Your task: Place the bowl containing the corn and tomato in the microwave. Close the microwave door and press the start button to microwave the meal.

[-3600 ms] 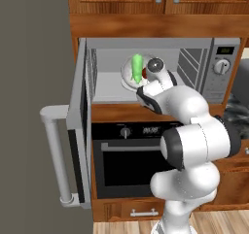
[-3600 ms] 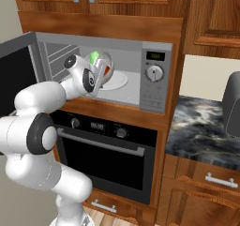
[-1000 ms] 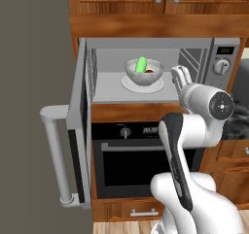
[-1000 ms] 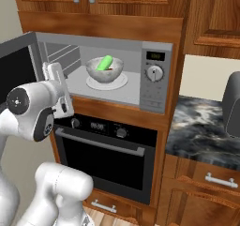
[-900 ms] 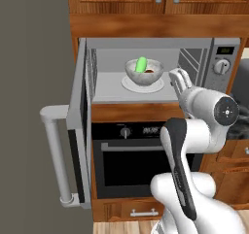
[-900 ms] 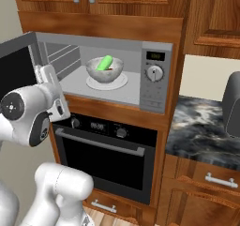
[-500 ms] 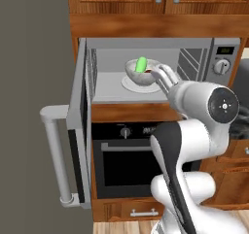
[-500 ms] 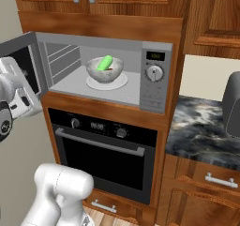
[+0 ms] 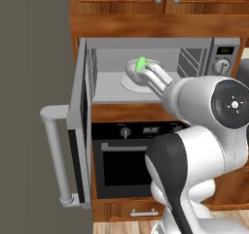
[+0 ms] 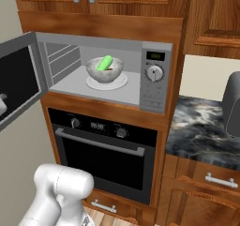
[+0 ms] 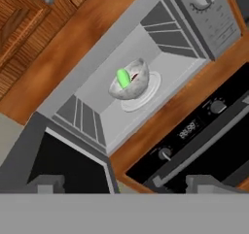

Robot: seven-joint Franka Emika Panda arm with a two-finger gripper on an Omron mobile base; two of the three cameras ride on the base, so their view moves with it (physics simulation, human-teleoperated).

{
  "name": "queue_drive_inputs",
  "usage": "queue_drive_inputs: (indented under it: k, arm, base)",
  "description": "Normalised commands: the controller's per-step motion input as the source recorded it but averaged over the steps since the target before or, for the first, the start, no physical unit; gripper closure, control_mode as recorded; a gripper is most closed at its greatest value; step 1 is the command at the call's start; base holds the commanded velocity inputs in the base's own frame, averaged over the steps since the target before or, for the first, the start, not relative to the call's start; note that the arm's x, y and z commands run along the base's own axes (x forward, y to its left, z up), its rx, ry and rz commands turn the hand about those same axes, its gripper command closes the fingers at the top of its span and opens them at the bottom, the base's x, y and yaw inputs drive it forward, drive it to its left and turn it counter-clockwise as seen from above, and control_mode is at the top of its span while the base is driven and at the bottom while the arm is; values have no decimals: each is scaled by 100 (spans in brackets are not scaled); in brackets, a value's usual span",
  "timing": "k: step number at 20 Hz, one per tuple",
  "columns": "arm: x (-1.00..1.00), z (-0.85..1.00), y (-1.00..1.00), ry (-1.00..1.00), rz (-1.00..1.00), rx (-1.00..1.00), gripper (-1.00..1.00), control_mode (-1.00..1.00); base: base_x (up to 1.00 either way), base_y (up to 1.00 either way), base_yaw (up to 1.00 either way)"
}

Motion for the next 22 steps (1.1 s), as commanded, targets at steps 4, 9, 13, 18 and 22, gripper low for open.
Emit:
queue_drive_inputs:
  k: [4, 9, 13, 18, 22]
  arm:
    - [-74, 0, 11, -3, 11, 9, -100, -100]
    - [-26, -1, 55, -5, 9, 5, -100, -100]
    - [-32, -2, 46, -11, 1, 13, -100, -100]
    - [-10, 0, 50, -6, 0, 22, -100, -100]
    - [-9, -6, 44, -4, 0, 30, -100, -100]
  base:
    - [0, 0, 0]
    - [0, 0, 0]
    - [0, 0, 0]
    - [0, 0, 0]
    - [0, 0, 0]
